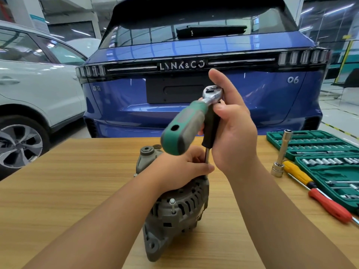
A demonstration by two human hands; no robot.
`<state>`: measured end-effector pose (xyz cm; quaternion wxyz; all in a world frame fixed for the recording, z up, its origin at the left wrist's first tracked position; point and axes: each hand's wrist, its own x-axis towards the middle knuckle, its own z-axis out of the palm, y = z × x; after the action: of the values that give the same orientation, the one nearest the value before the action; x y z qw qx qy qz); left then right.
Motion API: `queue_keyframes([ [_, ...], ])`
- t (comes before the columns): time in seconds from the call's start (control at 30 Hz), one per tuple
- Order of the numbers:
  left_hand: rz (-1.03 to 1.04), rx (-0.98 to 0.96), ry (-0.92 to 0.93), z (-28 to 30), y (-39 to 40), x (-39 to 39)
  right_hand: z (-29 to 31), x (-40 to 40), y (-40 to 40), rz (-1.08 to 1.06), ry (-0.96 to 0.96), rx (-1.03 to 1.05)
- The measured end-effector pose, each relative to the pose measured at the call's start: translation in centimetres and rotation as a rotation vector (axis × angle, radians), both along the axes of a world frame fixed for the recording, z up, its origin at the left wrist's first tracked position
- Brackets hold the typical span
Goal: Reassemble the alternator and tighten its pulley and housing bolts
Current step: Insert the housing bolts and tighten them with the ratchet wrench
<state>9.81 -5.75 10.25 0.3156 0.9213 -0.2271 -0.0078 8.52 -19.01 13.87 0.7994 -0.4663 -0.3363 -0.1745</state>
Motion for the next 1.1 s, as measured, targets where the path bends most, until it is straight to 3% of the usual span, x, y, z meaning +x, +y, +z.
queue_keyframes([
  [0.1,-0.002,-0.038,0.003,0.0,-0.1,0.1,0.2,-0.3,-0.1,0.049,0.04,-0.042],
  [0.33,-0.047,0.026,-0.043,0.2,-0.1,0.2,0.8,-0.7,0.0,-0.244,0.178,-0.001],
  [0.43,-0.04,0.024,-0.043,0.1,-0.1,0.4,0.9,-0.3,-0.9,-0.109,0.221,-0.024],
  [0.5,-0.045,0.004,-0.043,0.2,0.0,0.4,0.7,-0.2,-0.5,-0.066,0.153,-0.028],
  [0.67,-0.098,-0.069,-0.053,-0.3,-0.1,0.3,-0.1,-0.3,1.3,-0.275,-0.068,0.02],
  [0.73,-0.077,-0.176,-0.048,-0.9,0.0,0.7,-0.2,-0.4,1.5,-0.261,-0.087,0.033],
  [0.8,-0.075,-0.125,-0.106,-1.6,0.0,1.4,-0.3,-0.3,1.3,-0.206,-0.058,0.046],
  [0.97,-0.055,-0.148,-0.115,-2.3,-0.1,2.3,0.0,-0.4,0.0,0.121,0.055,0.061],
  [1.1,-0.015,-0.058,-0.074,-1.4,0.3,1.7,0.5,-1.0,0.4,-0.037,0.106,0.008],
])
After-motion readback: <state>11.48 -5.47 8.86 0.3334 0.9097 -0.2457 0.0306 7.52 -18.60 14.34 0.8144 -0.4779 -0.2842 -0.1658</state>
